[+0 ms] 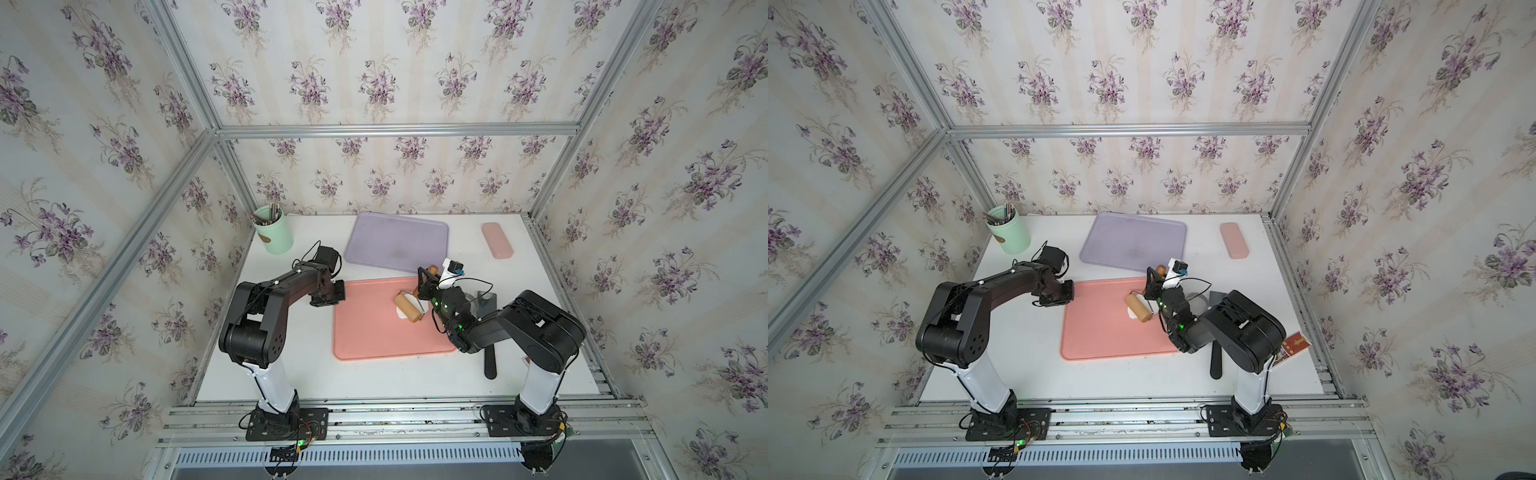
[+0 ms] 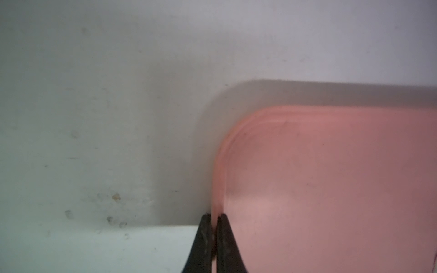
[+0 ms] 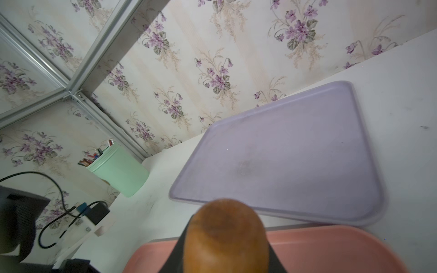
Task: Roll out the dumpling wrappers from the dough
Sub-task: Flatten out the dough on the work surface.
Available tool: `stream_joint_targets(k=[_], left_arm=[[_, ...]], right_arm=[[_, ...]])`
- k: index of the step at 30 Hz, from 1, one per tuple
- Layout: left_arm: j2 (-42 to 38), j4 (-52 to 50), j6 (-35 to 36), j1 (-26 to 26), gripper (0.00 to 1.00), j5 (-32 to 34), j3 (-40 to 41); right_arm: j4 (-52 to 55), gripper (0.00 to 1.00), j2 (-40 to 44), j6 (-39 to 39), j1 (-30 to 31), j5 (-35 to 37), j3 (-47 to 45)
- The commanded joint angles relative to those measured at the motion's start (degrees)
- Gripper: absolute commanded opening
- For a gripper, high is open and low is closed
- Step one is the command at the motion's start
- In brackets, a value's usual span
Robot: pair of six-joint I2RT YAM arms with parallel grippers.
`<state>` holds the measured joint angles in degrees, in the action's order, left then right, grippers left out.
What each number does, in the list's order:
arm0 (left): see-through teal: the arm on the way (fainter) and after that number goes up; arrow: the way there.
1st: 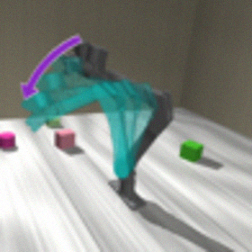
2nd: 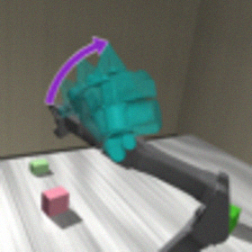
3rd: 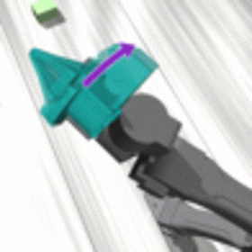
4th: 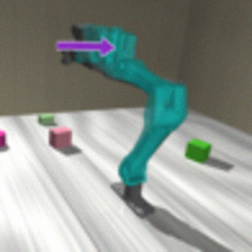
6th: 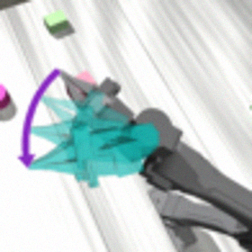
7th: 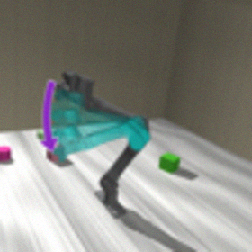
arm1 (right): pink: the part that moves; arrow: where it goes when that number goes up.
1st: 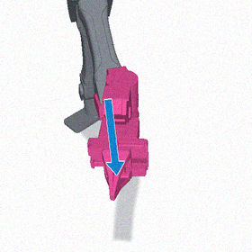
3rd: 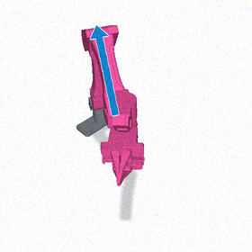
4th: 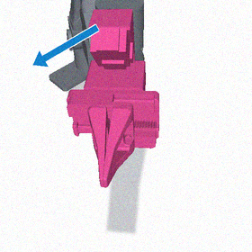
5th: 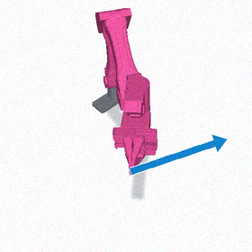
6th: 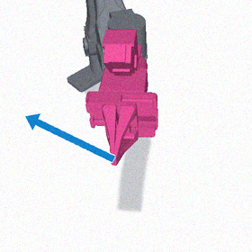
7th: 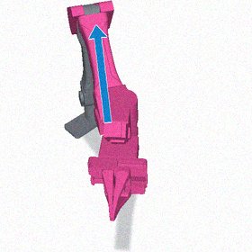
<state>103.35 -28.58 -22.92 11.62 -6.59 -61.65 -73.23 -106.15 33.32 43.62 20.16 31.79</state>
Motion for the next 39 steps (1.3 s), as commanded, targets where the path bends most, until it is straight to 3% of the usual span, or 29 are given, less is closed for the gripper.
stream_joint_targets(k=[1, 9, 18, 24, 27, 32, 39], left_arm=[[1.3, 0.2, -0.6, 0.2, 0.00, 1.0, 0.3], [1.1, 0.1, -0.2, 0.1, 0.00, 1.2, 0.7], [1.1, 0.7, -0.1, 0.2, 0.00, -0.2, 0.9], [1.3, 0.2, -0.3, 0.3, 0.00, 0.9, 0.5], [1.5, -0.3, -0.3, 0.3, 0.00, 1.2, 0.2], [0.8, -0.4, 0.1, 0.3, 0.00, 1.7, 0.5], [0.9, 0.3, 0.0, 0.3, 0.00, 0.8, 1.0]], right_arm=[[10.3, 0.00, -1.4, 1.5, 1.8, -1.4, 0.3], [15.5, 0.00, 12.3, 1.7, -6.0, -4.5, -0.3], [11.6, 0.00, 3.0, -4.3, -6.9, -2.6, -1.9], [12.1, 0.00, 0.6, -2.0, 1.2, -0.1, 0.8], [11.4, 0.00, 4.4, 1.3, -0.5, -1.3, -0.3], [16.5, 0.00, 15.1, 2.5, -8.4, -6.6, -1.3], [15.3, 0.00, 9.9, -4.7, -11.4, -5.3, -2.4]])
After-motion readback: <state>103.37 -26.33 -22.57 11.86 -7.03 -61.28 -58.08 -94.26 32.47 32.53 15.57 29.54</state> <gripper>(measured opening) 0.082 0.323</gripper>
